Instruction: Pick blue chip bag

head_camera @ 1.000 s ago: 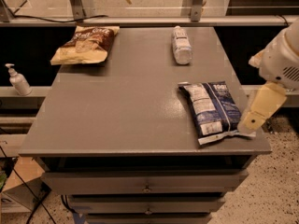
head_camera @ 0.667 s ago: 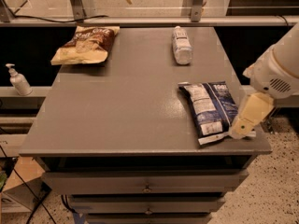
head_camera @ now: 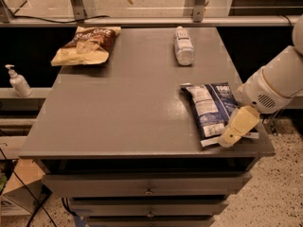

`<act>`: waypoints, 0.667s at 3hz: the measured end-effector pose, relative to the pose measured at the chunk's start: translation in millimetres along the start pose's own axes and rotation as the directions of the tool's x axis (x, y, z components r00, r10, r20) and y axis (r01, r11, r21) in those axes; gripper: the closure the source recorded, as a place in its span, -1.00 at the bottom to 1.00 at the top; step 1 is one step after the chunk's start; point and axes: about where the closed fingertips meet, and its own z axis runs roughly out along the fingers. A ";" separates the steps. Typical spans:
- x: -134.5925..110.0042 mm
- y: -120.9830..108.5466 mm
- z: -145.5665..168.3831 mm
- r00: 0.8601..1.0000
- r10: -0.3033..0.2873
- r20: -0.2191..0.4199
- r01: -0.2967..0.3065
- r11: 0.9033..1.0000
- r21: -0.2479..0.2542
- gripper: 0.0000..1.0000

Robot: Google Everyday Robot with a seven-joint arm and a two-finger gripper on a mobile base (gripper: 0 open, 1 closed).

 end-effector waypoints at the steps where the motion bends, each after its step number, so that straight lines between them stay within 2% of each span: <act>1: 3.4 -1.4 7.7 0.999 0.034 -0.002 -0.034 0.999 -0.018 -0.67; 2: -8.5 -3.5 -4.3 1.000 0.024 -0.002 -0.024 1.000 -0.008 -0.20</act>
Offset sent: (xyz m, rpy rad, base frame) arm 0.0142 0.0075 0.0297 -0.0015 -0.0032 -0.0159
